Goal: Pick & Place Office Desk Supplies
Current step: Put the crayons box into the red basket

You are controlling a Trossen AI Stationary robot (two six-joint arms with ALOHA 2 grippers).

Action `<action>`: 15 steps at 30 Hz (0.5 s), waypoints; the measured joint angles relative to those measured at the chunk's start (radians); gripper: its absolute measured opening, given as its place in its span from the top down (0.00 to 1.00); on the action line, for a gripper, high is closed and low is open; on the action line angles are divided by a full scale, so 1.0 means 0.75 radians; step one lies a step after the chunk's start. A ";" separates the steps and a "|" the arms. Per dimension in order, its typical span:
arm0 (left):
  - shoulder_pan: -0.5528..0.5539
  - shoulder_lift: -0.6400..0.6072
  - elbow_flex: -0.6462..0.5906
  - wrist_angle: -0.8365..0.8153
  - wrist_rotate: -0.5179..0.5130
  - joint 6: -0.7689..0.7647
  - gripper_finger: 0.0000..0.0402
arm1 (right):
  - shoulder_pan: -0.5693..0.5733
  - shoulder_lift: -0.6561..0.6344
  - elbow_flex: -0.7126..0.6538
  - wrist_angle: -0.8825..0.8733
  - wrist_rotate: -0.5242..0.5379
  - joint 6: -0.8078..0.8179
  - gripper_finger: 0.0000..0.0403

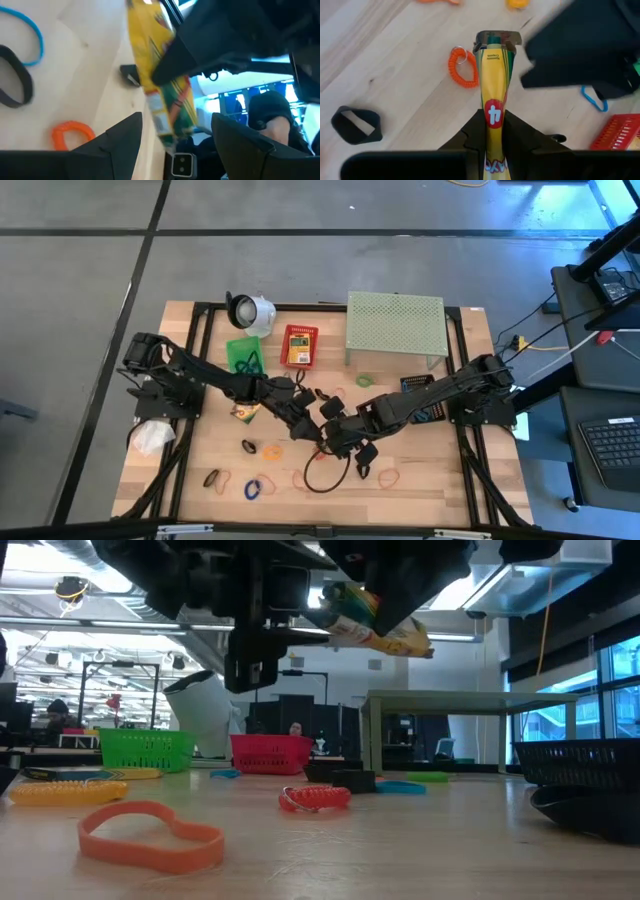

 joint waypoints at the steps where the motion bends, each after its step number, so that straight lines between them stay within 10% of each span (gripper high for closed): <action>1: 0.007 0.000 0.000 0.002 0.005 0.000 0.42 | 0.002 0.000 0.000 0.001 0.002 0.000 0.87; 15: 0.022 0.002 0.000 0.020 0.013 0.000 0.42 | 0.002 0.000 0.000 0.055 0.039 -0.042 0.87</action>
